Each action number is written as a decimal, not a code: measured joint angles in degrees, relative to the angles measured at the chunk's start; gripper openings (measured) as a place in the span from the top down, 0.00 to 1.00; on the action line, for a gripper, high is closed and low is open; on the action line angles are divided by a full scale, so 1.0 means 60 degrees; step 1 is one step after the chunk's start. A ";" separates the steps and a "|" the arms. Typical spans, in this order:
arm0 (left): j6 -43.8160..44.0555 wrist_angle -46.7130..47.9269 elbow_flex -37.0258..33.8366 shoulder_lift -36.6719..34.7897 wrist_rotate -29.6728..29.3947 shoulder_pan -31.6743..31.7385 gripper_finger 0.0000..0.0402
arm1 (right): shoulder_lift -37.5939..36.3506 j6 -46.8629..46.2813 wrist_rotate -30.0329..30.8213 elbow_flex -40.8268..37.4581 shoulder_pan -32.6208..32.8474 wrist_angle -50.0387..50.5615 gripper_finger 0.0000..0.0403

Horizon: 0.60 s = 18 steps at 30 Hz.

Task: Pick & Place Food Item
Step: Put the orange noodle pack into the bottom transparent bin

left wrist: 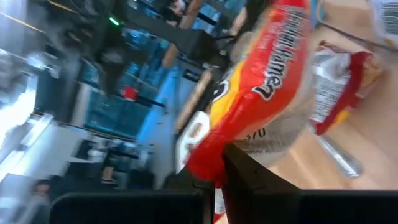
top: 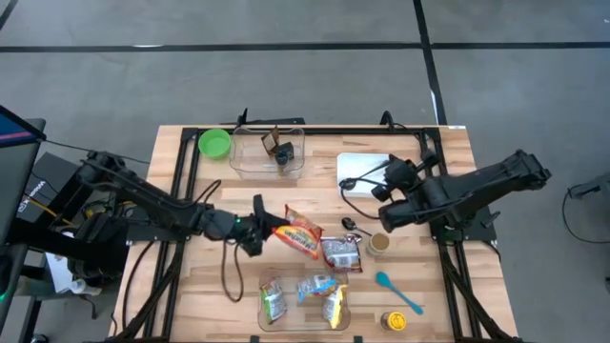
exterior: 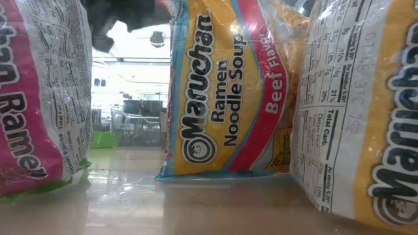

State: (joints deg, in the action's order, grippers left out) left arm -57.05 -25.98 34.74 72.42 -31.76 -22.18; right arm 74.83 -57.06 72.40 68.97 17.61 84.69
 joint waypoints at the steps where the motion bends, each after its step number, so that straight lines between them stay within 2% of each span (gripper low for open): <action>1: -0.0240 -0.0102 0.0000 -0.0048 -0.0284 -0.0197 0.99 | 0.0075 0.0000 0.0011 0.0000 0.0000 -0.0017 1.00; 4: -0.0703 -0.0188 0.0000 -0.0215 -0.0953 -0.0791 0.99 | 0.0304 -0.0027 0.0207 0.0000 0.0000 -0.0049 1.00; 11: -0.1423 -0.0344 0.0045 -0.0196 -0.1118 -0.1706 0.99 | 0.0751 -0.0250 0.0693 0.0004 -0.0102 -0.0048 1.00; 15: -0.1459 -0.0351 0.0294 -0.0185 -0.1962 -0.2155 0.99 | 0.1012 -0.0251 0.0725 0.0004 -0.0258 -0.0052 1.00; 18: -0.1461 -0.0372 0.0442 -0.0185 -0.2140 -0.2385 0.99 | 0.1189 -0.0248 0.0725 0.0004 -0.0415 -0.0045 1.00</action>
State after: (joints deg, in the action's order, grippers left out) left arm -65.82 -28.22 37.40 71.31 -44.60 -36.49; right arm 81.96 -58.54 76.75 68.99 15.12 84.42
